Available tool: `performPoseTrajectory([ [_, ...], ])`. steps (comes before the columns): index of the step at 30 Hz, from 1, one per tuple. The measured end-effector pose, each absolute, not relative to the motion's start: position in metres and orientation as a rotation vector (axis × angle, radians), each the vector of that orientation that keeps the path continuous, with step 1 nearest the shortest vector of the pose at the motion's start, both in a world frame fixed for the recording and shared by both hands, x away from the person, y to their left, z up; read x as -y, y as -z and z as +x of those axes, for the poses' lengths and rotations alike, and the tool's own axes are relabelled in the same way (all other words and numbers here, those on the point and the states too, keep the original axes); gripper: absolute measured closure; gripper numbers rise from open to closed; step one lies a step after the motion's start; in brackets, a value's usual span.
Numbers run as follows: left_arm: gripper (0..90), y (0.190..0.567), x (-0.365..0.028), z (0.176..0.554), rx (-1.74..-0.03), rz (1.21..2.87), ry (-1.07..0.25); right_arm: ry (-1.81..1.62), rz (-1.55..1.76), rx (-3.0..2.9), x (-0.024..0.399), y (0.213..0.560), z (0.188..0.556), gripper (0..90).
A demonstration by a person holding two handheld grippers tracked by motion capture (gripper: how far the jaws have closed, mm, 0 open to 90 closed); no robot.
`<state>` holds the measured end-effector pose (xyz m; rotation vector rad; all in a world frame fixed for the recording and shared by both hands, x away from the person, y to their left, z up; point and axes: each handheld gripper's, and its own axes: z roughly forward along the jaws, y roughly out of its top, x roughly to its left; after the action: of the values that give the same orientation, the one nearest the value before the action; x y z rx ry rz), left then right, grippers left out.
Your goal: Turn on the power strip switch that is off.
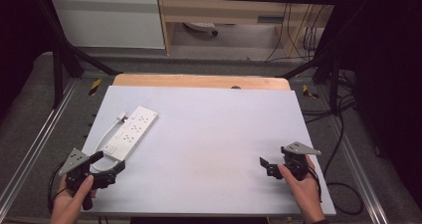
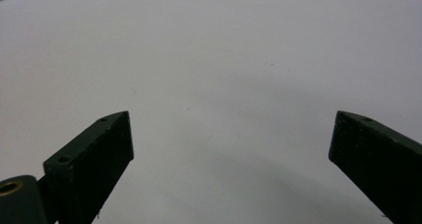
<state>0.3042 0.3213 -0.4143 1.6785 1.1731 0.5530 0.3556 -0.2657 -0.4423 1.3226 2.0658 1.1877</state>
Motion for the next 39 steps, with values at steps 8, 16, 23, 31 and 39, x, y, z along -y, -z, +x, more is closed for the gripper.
performPoseTrajectory([
  [8,6.6,0.411,-0.323,0.305,-1.148,1.674,-0.552,-1.178,1.333,-2.083,0.263,0.442,0.357,3.5],
  [16,6.6,0.411,-0.329,0.31,-1.167,1.651,-0.538,-1.19,1.324,-2.088,0.265,0.442,0.356,2.7],
  [23,6.1,0.404,-0.338,0.321,-1.17,1.623,-0.515,-1.203,1.315,-2.081,0.265,0.44,0.355,2.7],
  [31,6.1,0.389,-0.349,0.335,-1.182,1.597,-0.53,-1.214,1.297,-2.08,0.266,0.439,0.355,2.7],
  [39,6.1,0.371,-0.346,0.343,-1.165,1.625,-0.573,-1.226,1.293,-2.084,0.265,0.438,0.354,2.7],
])
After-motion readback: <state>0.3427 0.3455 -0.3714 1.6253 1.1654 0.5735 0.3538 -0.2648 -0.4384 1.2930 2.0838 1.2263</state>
